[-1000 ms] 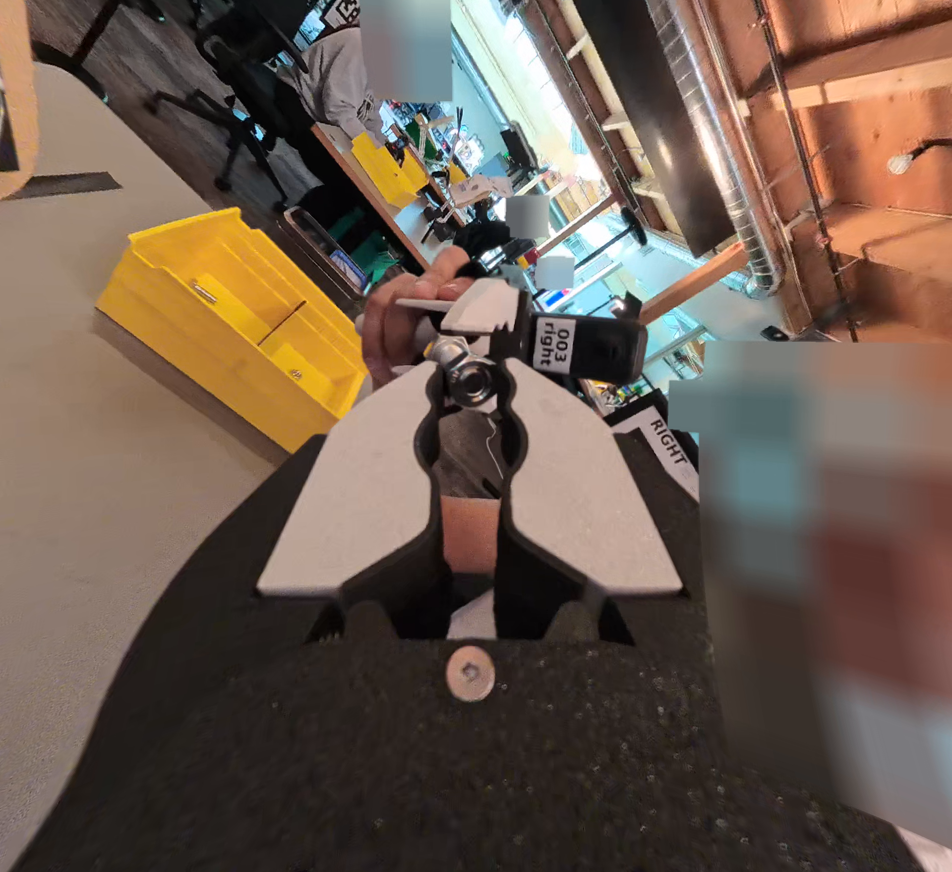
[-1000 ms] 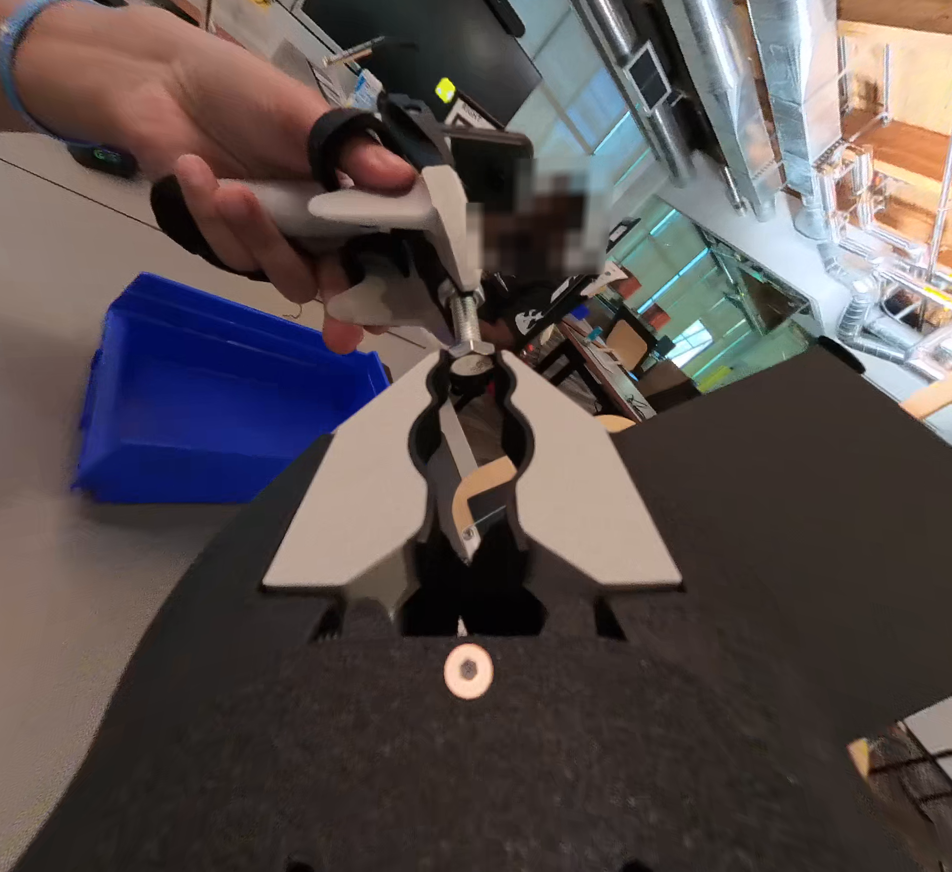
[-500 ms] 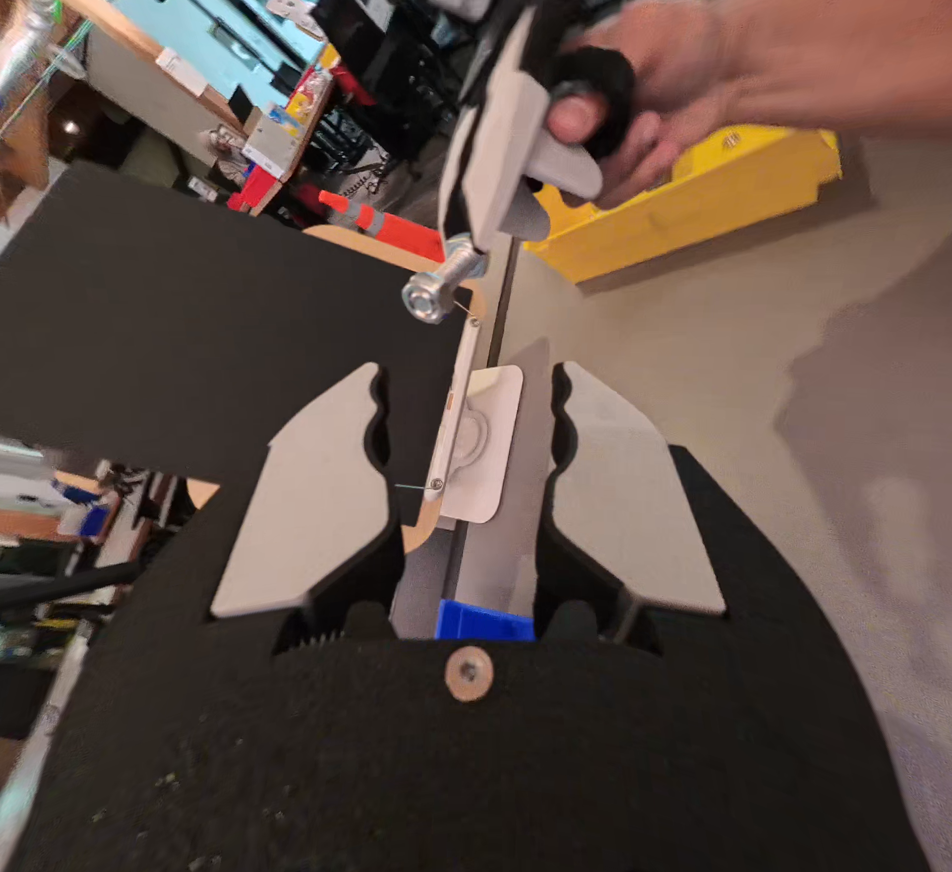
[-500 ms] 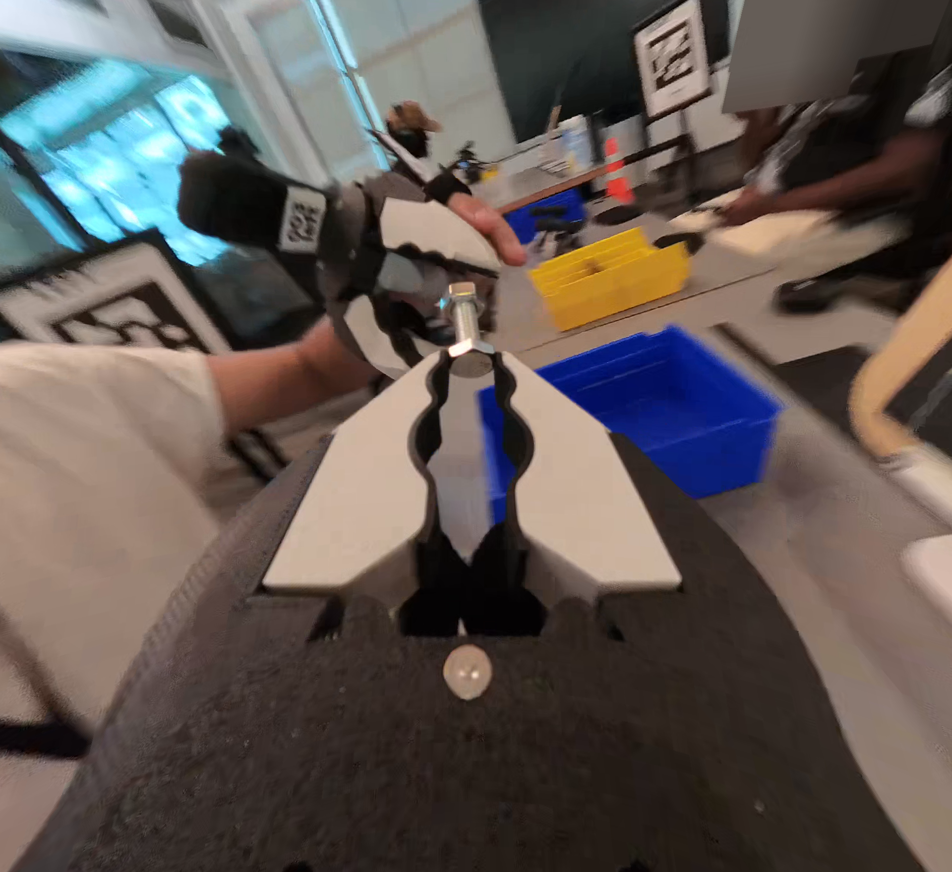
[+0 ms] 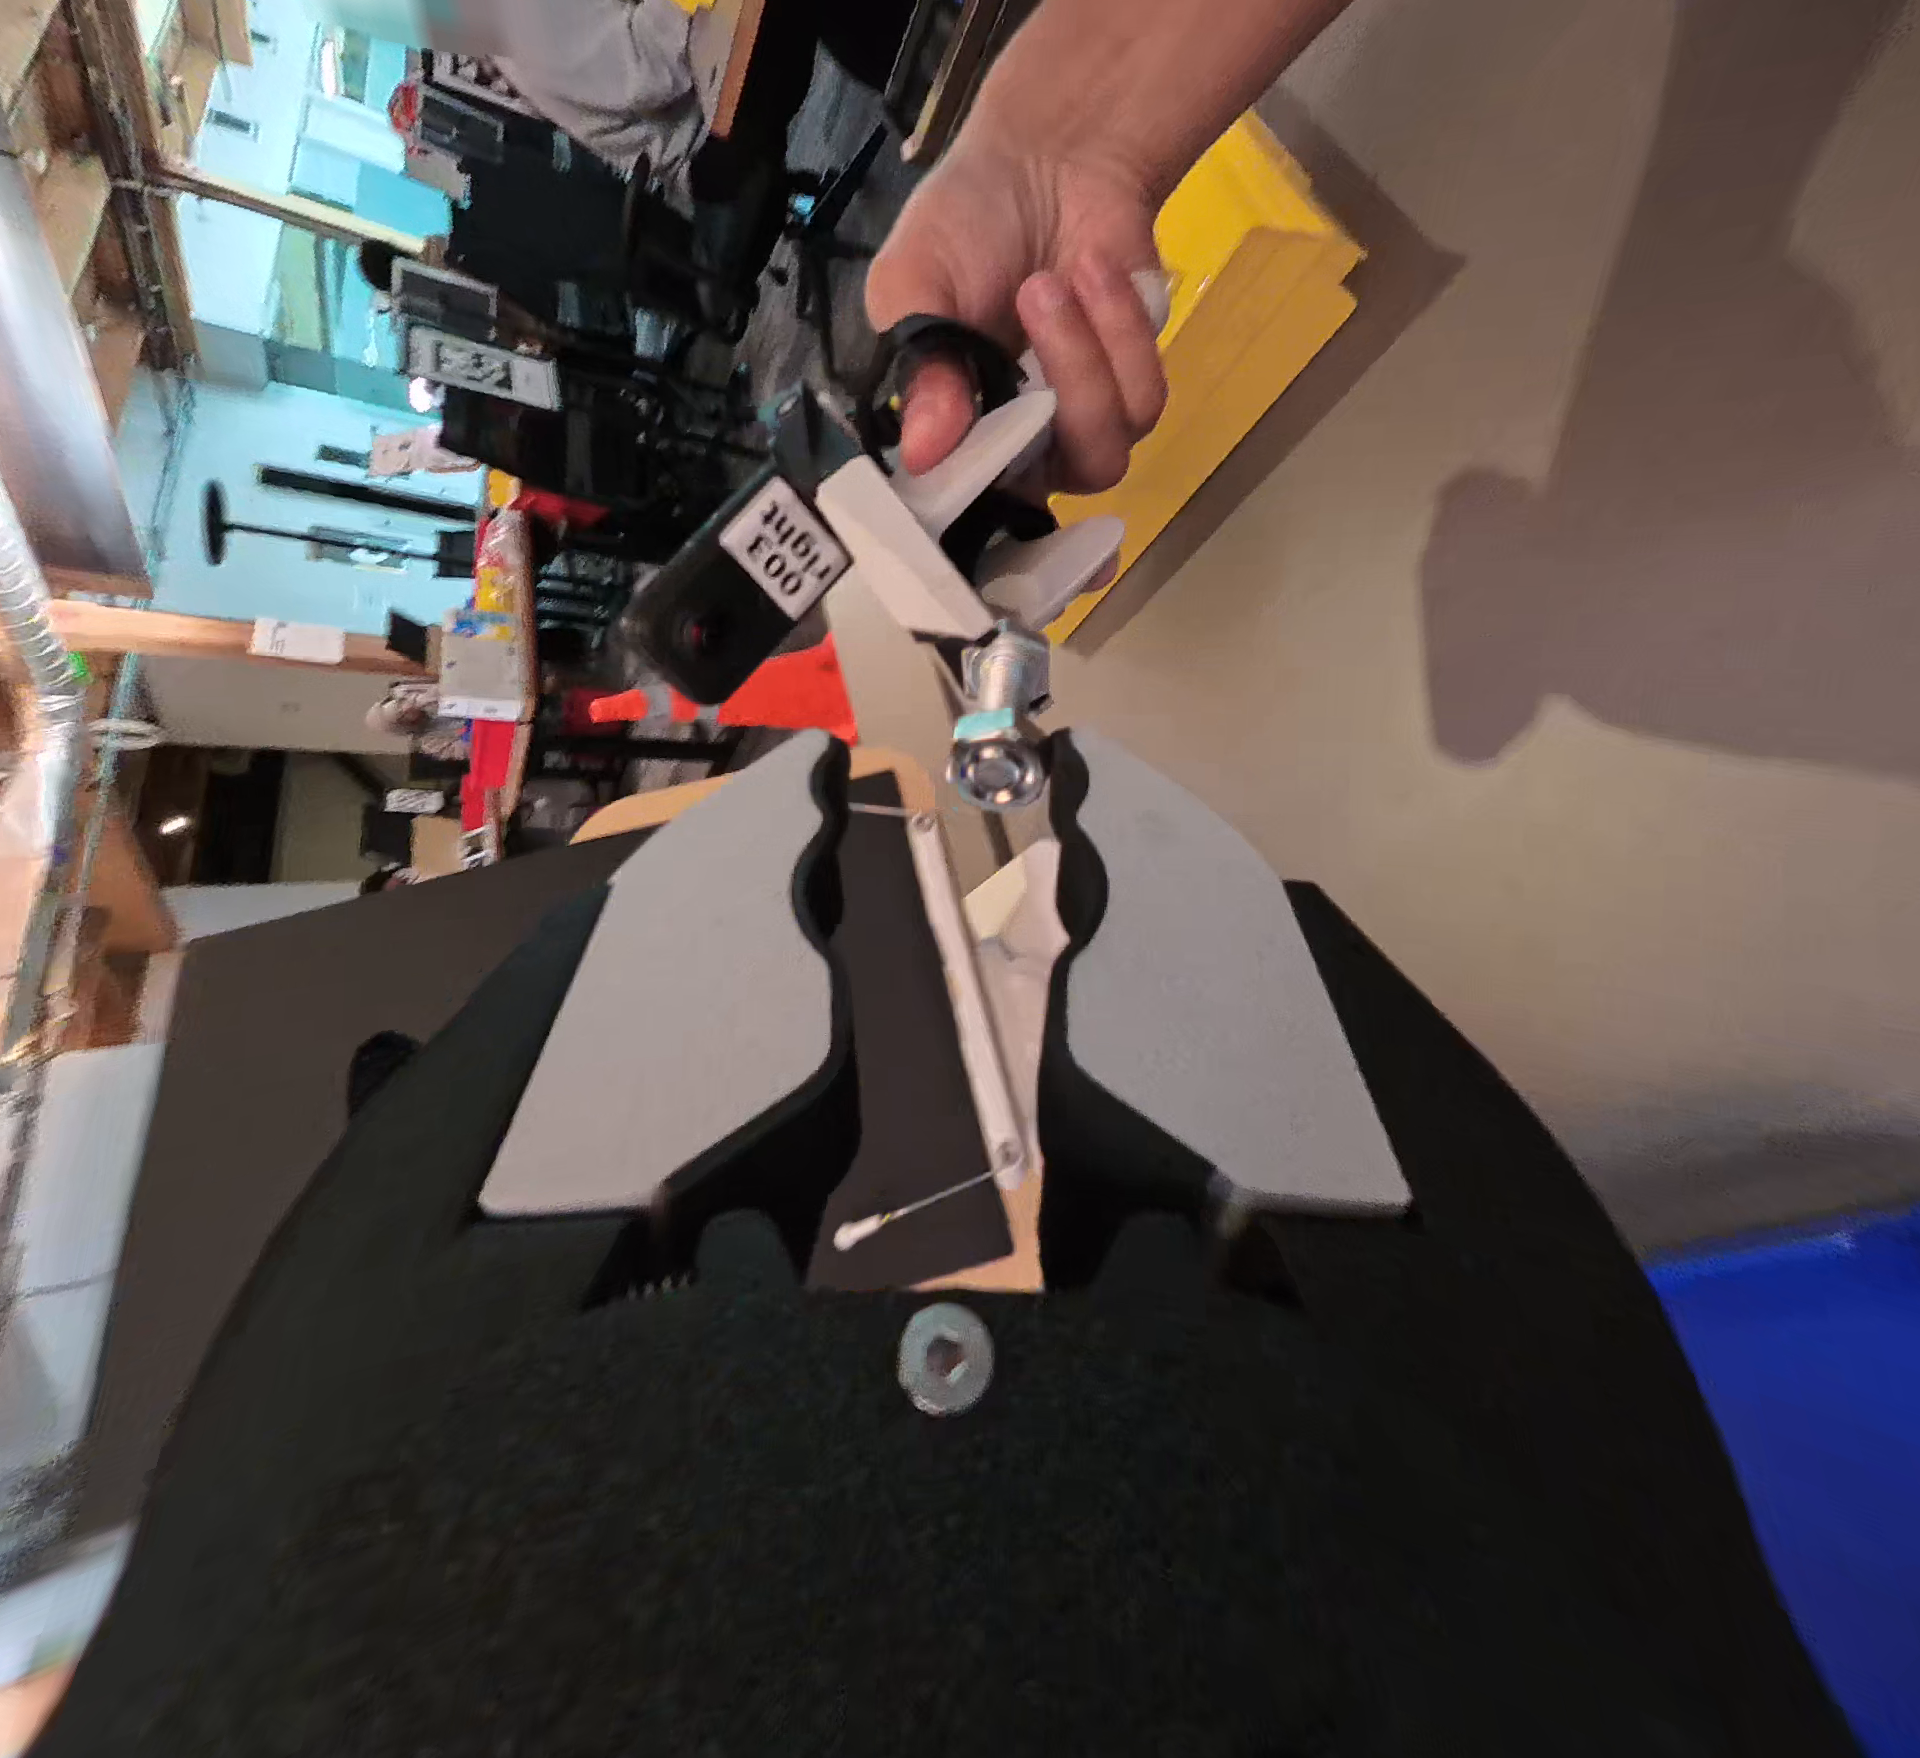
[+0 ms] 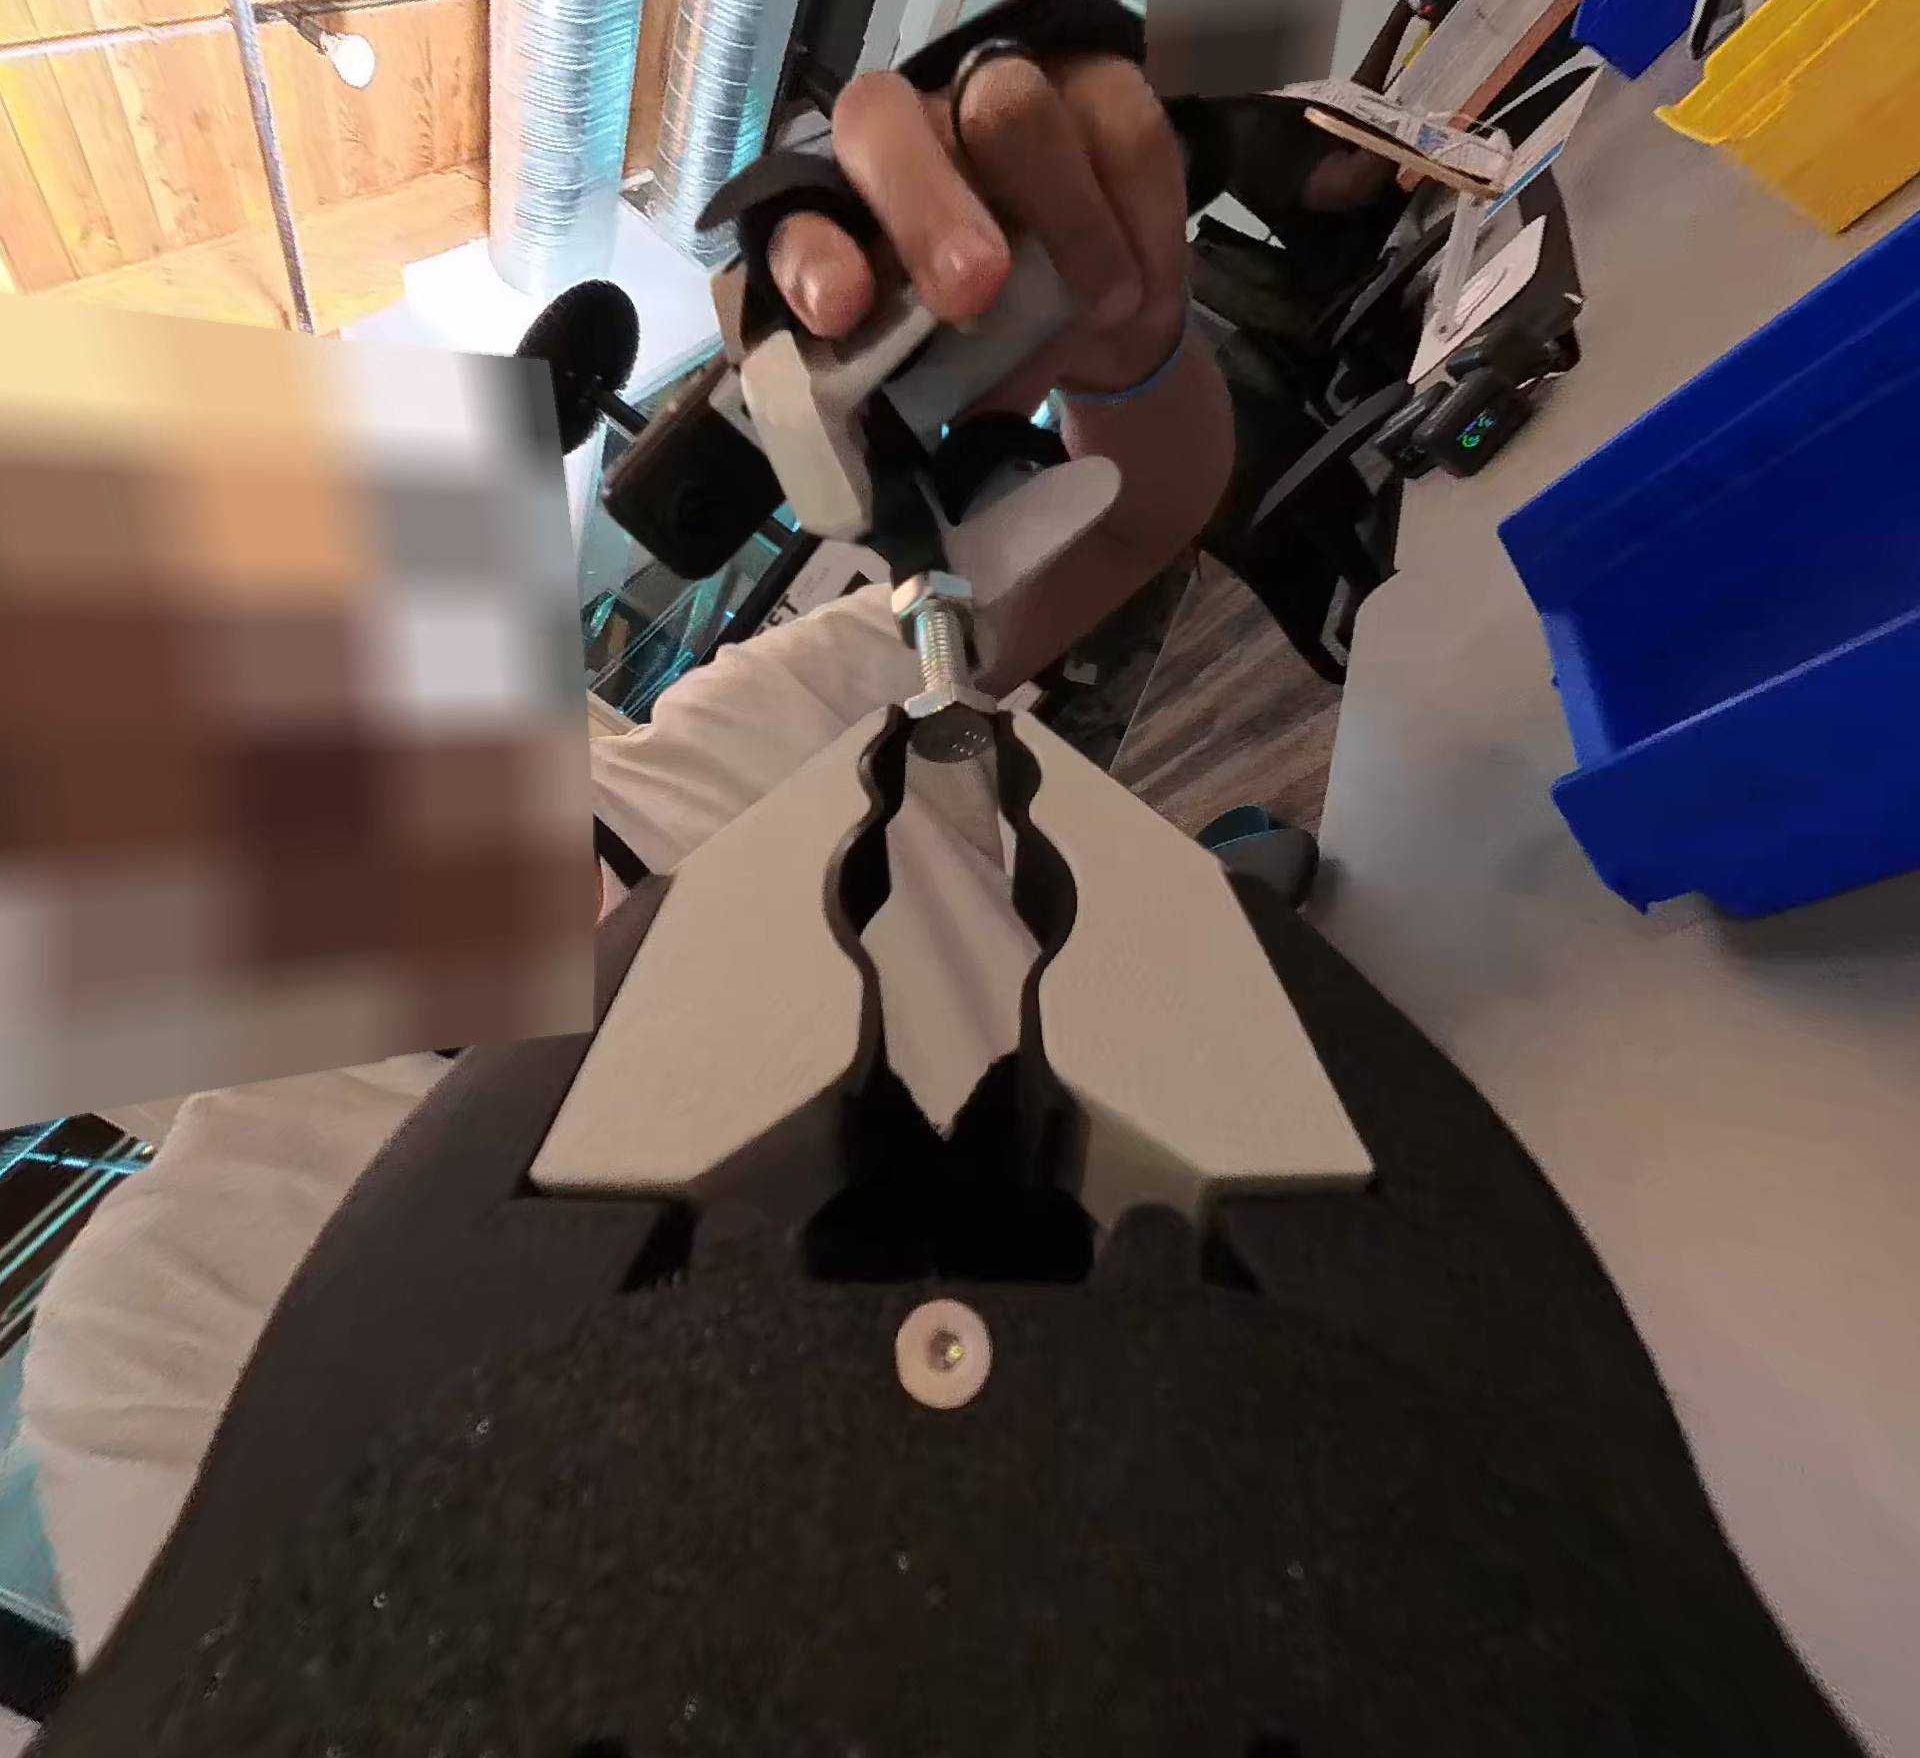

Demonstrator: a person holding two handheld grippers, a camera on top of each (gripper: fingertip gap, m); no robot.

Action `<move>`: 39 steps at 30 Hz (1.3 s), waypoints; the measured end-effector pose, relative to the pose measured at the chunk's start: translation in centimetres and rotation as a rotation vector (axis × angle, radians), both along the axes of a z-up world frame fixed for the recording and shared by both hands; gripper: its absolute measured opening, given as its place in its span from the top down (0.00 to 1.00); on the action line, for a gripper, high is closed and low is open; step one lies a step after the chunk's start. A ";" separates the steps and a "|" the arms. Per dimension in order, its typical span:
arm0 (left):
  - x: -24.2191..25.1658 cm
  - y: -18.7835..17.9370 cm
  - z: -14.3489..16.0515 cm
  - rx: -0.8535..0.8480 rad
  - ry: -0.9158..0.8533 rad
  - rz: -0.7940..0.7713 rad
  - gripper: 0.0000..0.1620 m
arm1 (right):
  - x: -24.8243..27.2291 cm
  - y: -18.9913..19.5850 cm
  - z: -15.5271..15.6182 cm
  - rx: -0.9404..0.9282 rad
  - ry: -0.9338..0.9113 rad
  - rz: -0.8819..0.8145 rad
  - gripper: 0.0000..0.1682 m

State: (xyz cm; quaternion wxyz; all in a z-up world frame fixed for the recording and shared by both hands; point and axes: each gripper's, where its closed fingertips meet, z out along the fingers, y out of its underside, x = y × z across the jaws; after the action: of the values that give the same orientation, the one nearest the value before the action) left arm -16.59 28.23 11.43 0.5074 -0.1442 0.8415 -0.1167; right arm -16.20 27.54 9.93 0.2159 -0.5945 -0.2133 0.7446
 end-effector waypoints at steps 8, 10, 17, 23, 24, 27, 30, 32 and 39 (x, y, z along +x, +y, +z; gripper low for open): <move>0.3 0.2 0.0 -0.316 0.104 0.056 0.90 | 0.5 0.8 0.1 0.080 -0.055 -0.087 0.90; 0.4 0.3 -0.1 -0.503 0.111 0.091 0.90 | 0.6 0.9 -0.1 0.210 -0.137 -0.168 0.90; 1.0 0.8 0.1 -1.391 0.180 0.229 0.91 | 1.2 1.2 -0.1 0.784 -0.448 -0.544 0.90; 1.7 0.9 -2.8 -2.058 0.340 0.355 0.92 | 2.1 0.8 -2.4 1.247 -0.834 -0.733 0.90; 1.8 0.9 -3.3 -2.174 0.375 0.364 0.92 | 2.1 0.7 -2.8 1.292 -0.873 -0.745 0.90; 1.9 1.0 -4.5 -2.372 0.442 0.332 0.89 | 2.0 0.6 -3.8 1.228 -0.835 -0.751 0.90; 1.5 0.8 -6.0 -2.239 0.431 0.283 0.87 | 1.9 0.7 -5.2 1.053 -0.729 -0.715 0.90; 1.1 0.3 -7.0 -2.107 0.398 0.248 0.79 | 1.7 0.6 -6.4 0.922 -0.682 -0.675 0.90; -1.2 -1.7 -11.4 -1.403 0.058 0.275 0.64 | 0.9 -2.5 -8.7 0.313 -0.305 -0.503 0.90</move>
State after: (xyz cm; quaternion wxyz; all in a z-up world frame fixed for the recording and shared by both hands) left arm -17.81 26.50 0.07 0.2827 -0.5444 0.5554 -0.5615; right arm -15.26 25.08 1.23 0.4473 -0.6926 -0.2017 0.5287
